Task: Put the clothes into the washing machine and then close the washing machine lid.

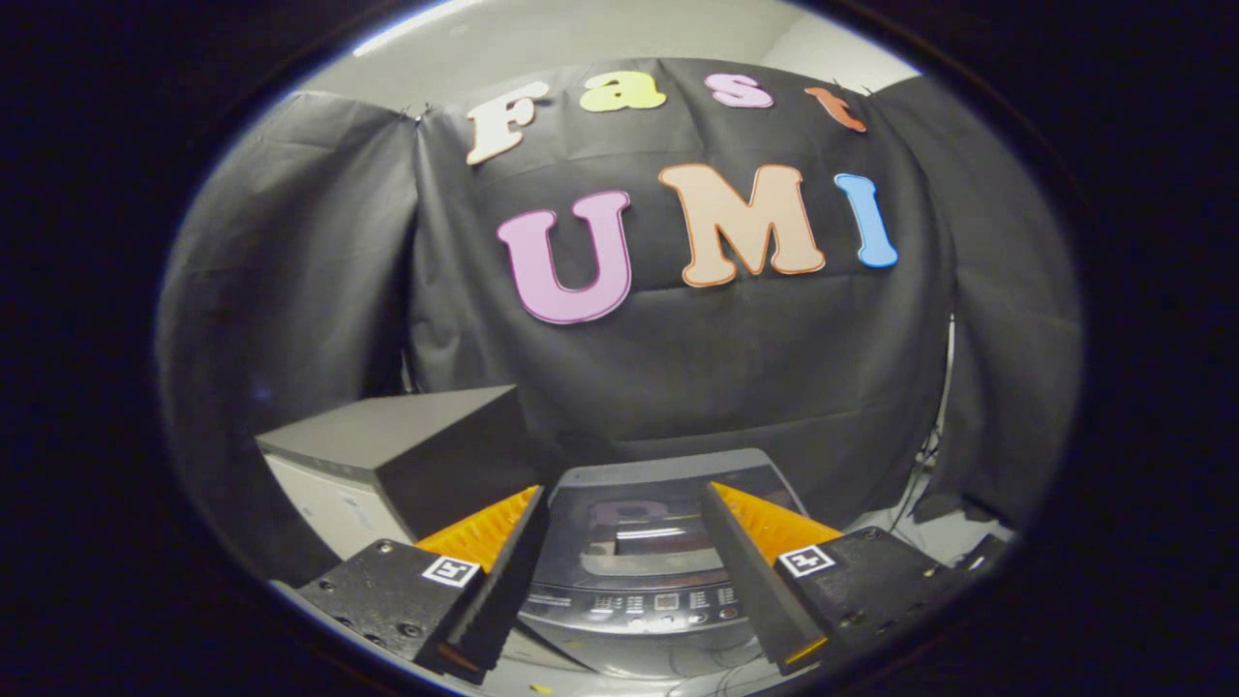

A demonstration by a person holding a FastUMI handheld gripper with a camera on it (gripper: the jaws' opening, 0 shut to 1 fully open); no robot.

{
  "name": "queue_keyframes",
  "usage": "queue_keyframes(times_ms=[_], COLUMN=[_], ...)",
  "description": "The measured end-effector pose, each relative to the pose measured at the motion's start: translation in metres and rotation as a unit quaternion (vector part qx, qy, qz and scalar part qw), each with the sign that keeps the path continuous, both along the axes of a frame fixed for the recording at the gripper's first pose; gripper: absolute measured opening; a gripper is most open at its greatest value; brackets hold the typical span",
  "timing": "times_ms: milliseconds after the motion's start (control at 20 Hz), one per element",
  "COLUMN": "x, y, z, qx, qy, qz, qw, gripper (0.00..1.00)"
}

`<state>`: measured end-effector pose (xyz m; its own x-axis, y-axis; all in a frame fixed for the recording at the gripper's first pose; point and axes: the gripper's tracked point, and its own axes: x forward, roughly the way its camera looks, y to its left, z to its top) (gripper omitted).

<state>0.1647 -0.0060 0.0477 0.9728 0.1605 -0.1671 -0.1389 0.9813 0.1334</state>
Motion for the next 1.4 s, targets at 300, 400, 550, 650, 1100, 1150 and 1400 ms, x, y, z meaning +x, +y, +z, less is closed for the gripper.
queue_keyframes(times_ms=[300,400,550,650,1100,1150,1400], x=[-0.043,-0.057,-0.083,-0.098,-0.158,-0.163,-0.181], y=[-0.022,-0.030,-0.029,-0.027,-0.037,-0.036,-0.032], z=[0.024,0.017,0.013,0.013,-0.003,0.001,0.005], qx=[-0.008,-0.037,-0.059,-0.066,-0.073,-0.071,-0.057], qy=[-0.061,-0.070,-0.073,-0.079,-0.084,-0.091,-0.102], qz=[-0.015,-0.020,-0.003,0.008,0.018,0.021,0.052], qw=[0.998,0.997,0.996,0.995,0.994,0.993,0.992], gripper=[0.96,0.96,0.96,0.96,0.97,0.97,0.97])
